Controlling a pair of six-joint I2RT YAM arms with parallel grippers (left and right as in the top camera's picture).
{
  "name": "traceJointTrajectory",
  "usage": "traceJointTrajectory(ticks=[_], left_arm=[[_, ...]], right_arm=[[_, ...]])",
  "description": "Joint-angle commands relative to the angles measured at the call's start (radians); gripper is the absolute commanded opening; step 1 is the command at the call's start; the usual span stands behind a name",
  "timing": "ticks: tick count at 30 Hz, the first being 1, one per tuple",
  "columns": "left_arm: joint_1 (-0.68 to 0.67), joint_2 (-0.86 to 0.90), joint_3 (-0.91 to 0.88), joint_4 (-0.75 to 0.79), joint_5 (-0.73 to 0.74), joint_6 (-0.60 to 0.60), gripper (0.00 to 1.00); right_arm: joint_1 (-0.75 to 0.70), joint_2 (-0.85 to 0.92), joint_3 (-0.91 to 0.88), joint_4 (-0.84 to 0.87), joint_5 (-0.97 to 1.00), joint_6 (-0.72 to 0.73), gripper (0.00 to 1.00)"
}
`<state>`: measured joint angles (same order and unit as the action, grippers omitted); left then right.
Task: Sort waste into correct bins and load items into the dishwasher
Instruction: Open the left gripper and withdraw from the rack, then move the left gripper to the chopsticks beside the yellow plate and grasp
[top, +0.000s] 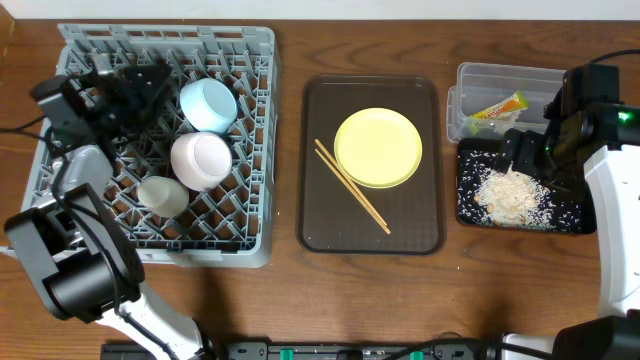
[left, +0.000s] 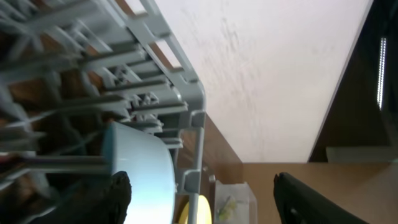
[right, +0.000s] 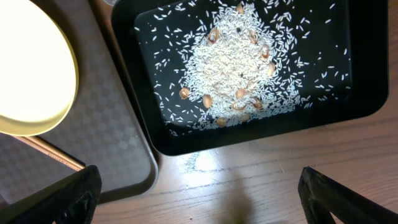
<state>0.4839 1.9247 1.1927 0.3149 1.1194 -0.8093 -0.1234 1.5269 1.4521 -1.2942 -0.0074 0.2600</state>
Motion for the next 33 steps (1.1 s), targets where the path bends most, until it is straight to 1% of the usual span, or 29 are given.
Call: traceJointTrajectory(ticks=[1,3,8,12,15,18,19,20,21,26,27,29,31,33], left_arm=[[0.043,-0.005,0.004,0.001,0.008,0.019,0.82],[0.055,-0.025,0.004,0.001,0.015,0.019,0.85],[0.046,-0.106,0.004,-0.01,0.014,0.018,0.88],[-0.006,-0.208,0.004,-0.13,-0.01,0.044,0.9],[-0.071,-0.289,0.004,-0.296,-0.121,0.133,0.91],[-0.167,-0.37,0.004,-0.48,-0.312,0.255,0.91],[-0.217,-0.401,0.004,-0.545,-0.401,0.298,0.91],[-0.253,-0.421,0.004,-0.583,-0.46,0.315,0.91],[-0.302,-0.444,0.004,-0.624,-0.529,0.322,0.91],[-0.534,-0.494,0.004,-0.734,-0.769,0.323,0.91],[-0.615,-0.494,0.004,-0.761,-0.832,0.323,0.92],[-0.705,-0.487,0.004,-0.784,-0.881,0.323,0.92],[-0.803,-0.474,0.004,-0.818,-0.889,0.322,0.92],[-0.861,-0.456,0.004,-0.823,-0.89,0.323,0.92]], right_arm=[[-0.006,-0.01,0.005,-0.001,0.003,0.013,0.99],[-0.006,-0.01,0.005,-0.001,0.003,0.013,0.99],[-0.006,-0.01,0.005,-0.001,0.003,0.013,0.99],[-0.006,-0.01,0.005,-0.004,0.003,0.013,0.99],[-0.006,-0.01,0.005,-0.004,0.003,0.013,0.99],[-0.006,-0.01,0.005,-0.004,0.003,0.013,0.99],[-0.006,-0.01,0.005,-0.004,0.003,0.013,0.99],[-0.006,-0.01,0.005,-0.004,0.003,0.013,0.99],[-0.006,-0.01,0.005,-0.004,0.003,0.013,0.99],[-0.006,-0.01,0.005,-0.004,0.003,0.013,0.99],[-0.006,-0.01,0.005,-0.004,0.003,0.013,0.99],[-0.006,-0.01,0.005,-0.004,0.003,0.013,0.99],[-0.006,-0.01,0.005,-0.005,0.003,0.013,0.99],[-0.006,-0.01,0.005,-0.005,0.003,0.013,0.99]])
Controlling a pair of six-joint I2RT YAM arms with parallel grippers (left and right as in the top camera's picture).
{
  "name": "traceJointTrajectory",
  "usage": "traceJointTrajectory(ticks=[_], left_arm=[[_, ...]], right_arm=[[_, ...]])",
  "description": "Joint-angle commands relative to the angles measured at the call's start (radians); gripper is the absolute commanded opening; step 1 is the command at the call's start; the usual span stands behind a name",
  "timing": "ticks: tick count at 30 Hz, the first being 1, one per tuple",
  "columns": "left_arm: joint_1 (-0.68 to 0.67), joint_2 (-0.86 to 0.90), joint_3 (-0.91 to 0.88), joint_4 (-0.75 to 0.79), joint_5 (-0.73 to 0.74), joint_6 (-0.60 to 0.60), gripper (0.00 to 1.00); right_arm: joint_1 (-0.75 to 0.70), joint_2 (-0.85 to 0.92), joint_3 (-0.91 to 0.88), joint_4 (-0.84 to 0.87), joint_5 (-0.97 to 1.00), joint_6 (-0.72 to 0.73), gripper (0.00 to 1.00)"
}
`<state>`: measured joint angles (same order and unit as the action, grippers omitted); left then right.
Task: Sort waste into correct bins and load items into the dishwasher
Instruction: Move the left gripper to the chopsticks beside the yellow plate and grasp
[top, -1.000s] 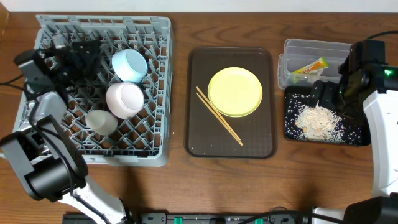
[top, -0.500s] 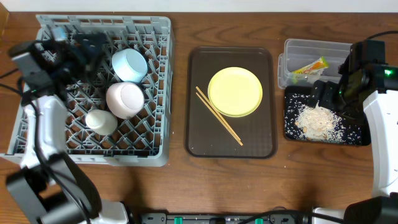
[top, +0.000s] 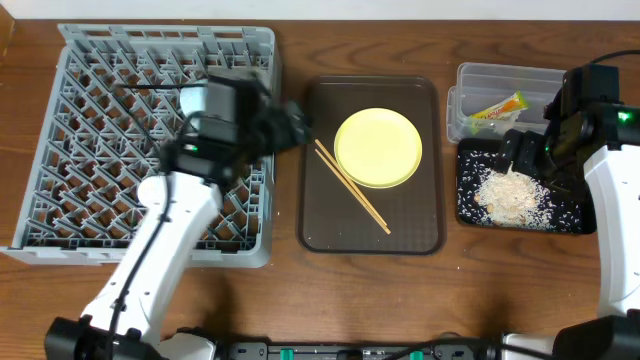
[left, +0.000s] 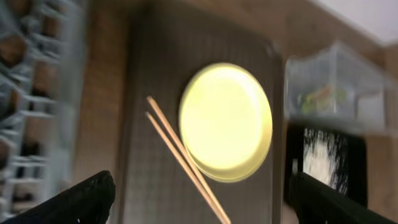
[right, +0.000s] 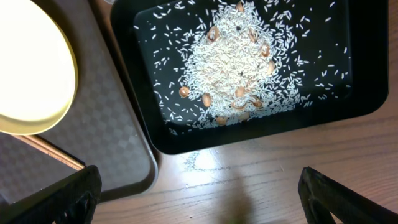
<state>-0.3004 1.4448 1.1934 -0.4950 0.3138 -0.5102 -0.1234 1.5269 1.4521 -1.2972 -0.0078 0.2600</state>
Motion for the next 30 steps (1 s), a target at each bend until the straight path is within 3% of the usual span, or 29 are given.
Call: traceJointTrajectory(ticks=[1,3,7,12,30], left_arm=[[-0.1,0.035,0.003,-0.014,-0.084,0.024,0.92],[-0.146,0.068,0.003,-0.018,-0.09,0.016,0.92],[-0.245,0.159,0.003,-0.064,-0.251,-0.104,0.92],[-0.336,0.251,0.003,-0.064,-0.35,-0.12,0.92],[-0.393,0.437,0.003,-0.05,-0.36,-0.147,0.91]], right_arm=[[-0.006,-0.01,0.005,-0.002,0.003,0.013,0.99],[-0.006,-0.01,0.005,-0.001,0.003,0.013,0.99],[-0.006,-0.01,0.005,-0.001,0.003,0.013,0.99],[-0.006,-0.01,0.005,-0.001,0.003,0.013,0.99],[-0.006,-0.01,0.005,-0.005,0.003,0.013,0.99]])
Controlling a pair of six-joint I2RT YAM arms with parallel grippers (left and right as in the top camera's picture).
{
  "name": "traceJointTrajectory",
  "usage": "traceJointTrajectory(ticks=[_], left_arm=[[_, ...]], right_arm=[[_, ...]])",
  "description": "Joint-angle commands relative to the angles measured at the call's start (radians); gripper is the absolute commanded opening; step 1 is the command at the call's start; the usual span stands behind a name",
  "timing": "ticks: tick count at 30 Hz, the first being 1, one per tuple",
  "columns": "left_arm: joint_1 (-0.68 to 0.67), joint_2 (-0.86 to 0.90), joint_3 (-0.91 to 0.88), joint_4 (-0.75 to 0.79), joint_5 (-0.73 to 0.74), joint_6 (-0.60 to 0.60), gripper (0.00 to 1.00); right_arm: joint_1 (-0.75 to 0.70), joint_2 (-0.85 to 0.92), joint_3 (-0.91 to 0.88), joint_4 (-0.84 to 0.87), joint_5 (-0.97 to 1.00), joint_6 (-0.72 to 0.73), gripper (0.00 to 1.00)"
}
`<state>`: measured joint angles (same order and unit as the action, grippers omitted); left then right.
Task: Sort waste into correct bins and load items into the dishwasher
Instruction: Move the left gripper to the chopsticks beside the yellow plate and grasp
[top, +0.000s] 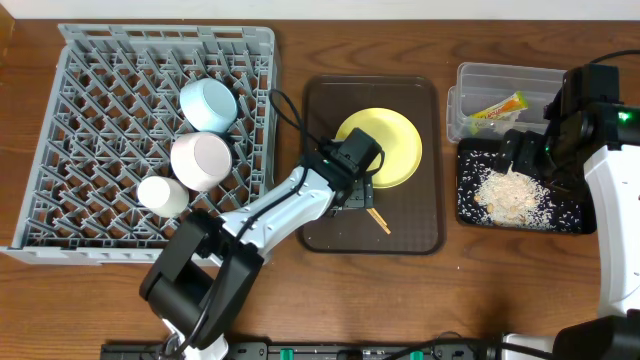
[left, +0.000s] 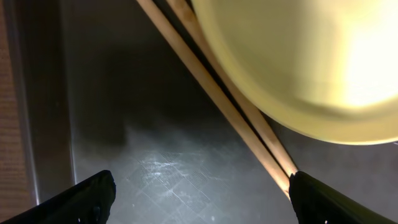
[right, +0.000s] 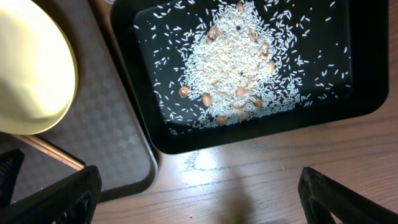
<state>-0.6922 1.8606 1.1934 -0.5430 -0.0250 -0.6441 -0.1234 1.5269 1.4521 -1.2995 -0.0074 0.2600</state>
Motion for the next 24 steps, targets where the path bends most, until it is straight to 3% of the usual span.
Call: traceJointTrajectory(ticks=[1,24], left_arm=[[-0.001,0.024,0.003,-0.002,-0.021,-0.013,0.91],[-0.017,0.082,0.003,0.005,-0.016,-0.042,0.91]], right_arm=[[-0.006,-0.01,0.005,-0.002,0.003,0.013,0.99],[-0.006,-0.01,0.005,-0.002,0.003,0.013,0.99]])
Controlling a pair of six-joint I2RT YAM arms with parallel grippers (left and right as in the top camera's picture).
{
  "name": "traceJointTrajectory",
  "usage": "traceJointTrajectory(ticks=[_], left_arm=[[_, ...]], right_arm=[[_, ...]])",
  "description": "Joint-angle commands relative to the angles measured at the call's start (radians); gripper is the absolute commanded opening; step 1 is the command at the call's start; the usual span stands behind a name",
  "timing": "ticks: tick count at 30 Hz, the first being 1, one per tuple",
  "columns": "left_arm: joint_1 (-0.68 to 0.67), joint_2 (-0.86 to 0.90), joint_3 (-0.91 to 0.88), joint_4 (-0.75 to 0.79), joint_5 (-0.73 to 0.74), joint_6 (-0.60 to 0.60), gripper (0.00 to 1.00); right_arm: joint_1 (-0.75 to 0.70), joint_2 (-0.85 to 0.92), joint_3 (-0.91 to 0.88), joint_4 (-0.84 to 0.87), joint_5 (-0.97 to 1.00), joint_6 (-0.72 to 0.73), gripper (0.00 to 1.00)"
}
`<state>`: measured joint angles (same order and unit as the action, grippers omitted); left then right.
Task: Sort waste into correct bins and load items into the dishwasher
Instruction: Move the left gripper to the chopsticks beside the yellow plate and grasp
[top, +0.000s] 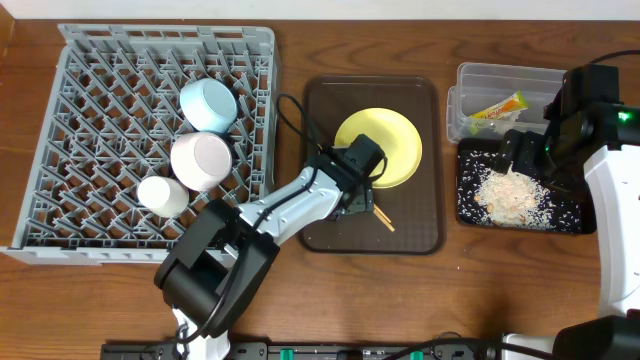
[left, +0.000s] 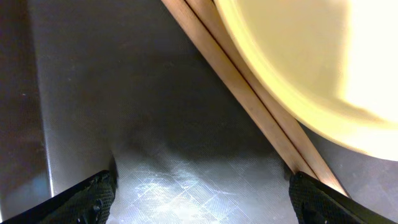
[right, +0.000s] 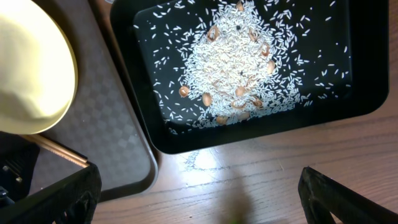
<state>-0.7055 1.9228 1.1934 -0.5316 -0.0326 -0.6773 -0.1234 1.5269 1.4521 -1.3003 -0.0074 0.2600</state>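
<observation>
Two wooden chopsticks (left: 249, 99) lie slantwise on the brown tray (left: 112, 87), beside the yellow plate (left: 323, 56). My left gripper (left: 199, 208) is open low over the tray, its right fingertip (left: 323, 199) close to the chopsticks' lower ends. From overhead the left gripper (top: 354, 192) covers the chopsticks' middle, with only their tip (top: 384, 220) showing. My right gripper (right: 202, 199) is open above the table in front of the black tray of rice (right: 242, 62). Overhead, the right gripper (top: 525, 150) sits at that tray's far left corner.
The grey dish rack (top: 165, 35) on the left holds a blue bowl (top: 208, 103), a pink bowl (top: 200, 160) and a pale cup (top: 162, 195). A clear bin (top: 500, 80) with a wrapper (top: 497, 106) stands behind the black rice tray (top: 520, 200).
My left gripper has come closer down onto the tray, and the chopsticks now reach its right fingertip. It stays open. The right arm has not moved.
My left gripper was first at the far left of the dish rack. Then it was above the rack's right edge, looking at the tray. Then it was low over the chopsticks beside the plate, and now it is lower still. The right gripper stayed open by the rice tray throughout.
</observation>
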Motion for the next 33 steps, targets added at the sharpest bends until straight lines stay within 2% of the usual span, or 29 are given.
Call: traceJointTrajectory(ticks=[1,10,27,33], left_arm=[[-0.003,0.011,0.004,-0.01,-0.009,-0.009,0.91],[-0.003,-0.082,0.014,0.024,-0.009,-0.01,0.91],[-0.013,0.01,0.004,0.05,-0.002,-0.047,0.91],[-0.014,0.024,0.003,0.008,-0.002,-0.047,0.91]], right_arm=[[-0.006,-0.01,0.005,-0.002,0.003,0.013,0.99],[-0.006,-0.01,0.005,-0.001,0.003,0.013,0.99],[-0.006,-0.01,0.005,-0.002,0.003,0.013,0.99],[-0.006,-0.01,0.005,-0.002,0.003,0.013,0.99]])
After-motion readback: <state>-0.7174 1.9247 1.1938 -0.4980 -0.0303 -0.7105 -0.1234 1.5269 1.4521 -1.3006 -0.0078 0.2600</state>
